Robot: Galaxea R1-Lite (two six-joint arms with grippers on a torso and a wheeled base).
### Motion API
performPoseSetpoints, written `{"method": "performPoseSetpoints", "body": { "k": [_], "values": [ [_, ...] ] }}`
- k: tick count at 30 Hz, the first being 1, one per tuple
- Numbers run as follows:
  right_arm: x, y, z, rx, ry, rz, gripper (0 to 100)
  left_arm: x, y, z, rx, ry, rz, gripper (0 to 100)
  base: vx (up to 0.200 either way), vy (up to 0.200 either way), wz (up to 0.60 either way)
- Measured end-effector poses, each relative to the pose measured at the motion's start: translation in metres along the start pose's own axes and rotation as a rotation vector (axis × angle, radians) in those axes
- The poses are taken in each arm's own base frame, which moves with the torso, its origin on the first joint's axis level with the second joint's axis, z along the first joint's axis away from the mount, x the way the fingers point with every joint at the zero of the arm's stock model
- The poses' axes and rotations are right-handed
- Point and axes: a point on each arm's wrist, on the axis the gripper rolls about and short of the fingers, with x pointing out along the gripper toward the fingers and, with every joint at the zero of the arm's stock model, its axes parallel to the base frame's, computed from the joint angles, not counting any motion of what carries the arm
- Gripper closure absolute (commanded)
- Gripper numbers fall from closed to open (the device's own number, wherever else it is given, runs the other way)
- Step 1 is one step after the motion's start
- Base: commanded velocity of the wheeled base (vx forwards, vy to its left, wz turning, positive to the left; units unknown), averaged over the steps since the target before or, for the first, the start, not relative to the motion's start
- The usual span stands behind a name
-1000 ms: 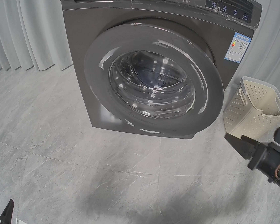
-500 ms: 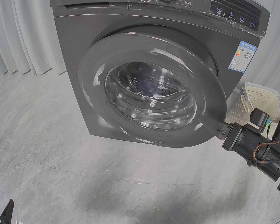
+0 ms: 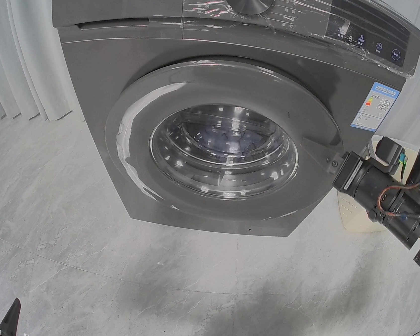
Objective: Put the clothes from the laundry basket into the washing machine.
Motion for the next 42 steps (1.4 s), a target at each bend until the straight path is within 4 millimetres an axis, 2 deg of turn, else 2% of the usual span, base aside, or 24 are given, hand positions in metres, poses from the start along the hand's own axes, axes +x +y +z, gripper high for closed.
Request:
{"method": "performPoseSetpoints", "body": {
  "k": [9, 12, 17, 20, 25, 30, 35, 42],
  "values": [
    [0.024, -0.001, 0.016, 0.006, -0.079, -0.072, 0, 0.0, 0.0, 0.0, -0.001, 0.0, -0.001, 0, 0.0, 0.0, 0.0],
    [0.027, -0.002, 0.015, 0.007, -0.079, -0.098, 0, 0.0, 0.0, 0.0, -0.001, 0.001, 0.0, 0, 0.0, 0.0, 0.0],
    [0.029, -0.002, 0.014, 0.006, -0.088, -0.107, 0, 0.0, 0.0, 0.0, -0.002, 0.001, -0.001, 0, 0.0, 0.0, 0.0],
    [0.02, 0.003, 0.007, -0.004, -0.081, -0.08, 0, 0.0, 0.0, 0.0, -0.002, 0.001, -0.001, 0, 0.0, 0.0, 0.0],
    [-0.013, 0.019, -0.02, -0.021, 0.054, 0.037, 0, 0.0, 0.0, 0.0, -0.002, 0.001, -0.001, 0, 0.0, 0.0, 0.0],
    [-0.068, 0.014, -0.044, -0.079, 0.17, 0.114, 0, 0.0, 0.0, 0.0, -0.002, 0.0, -0.002, 0, 0.0, 0.0, 0.0],
    [-0.123, -0.001, -0.046, -0.142, 0.148, 0.118, 0, 0.0, 0.0, 0.0, -0.003, 0.001, -0.002, 0, 0.0, 0.0, 0.0],
    [-0.19, -0.026, -0.043, -0.224, 0.039, -0.031, 0, 0.0, 0.0, 0.0, -0.003, 0.001, -0.002, 0, 0.0, 0.0, 0.0]
  ]
}}
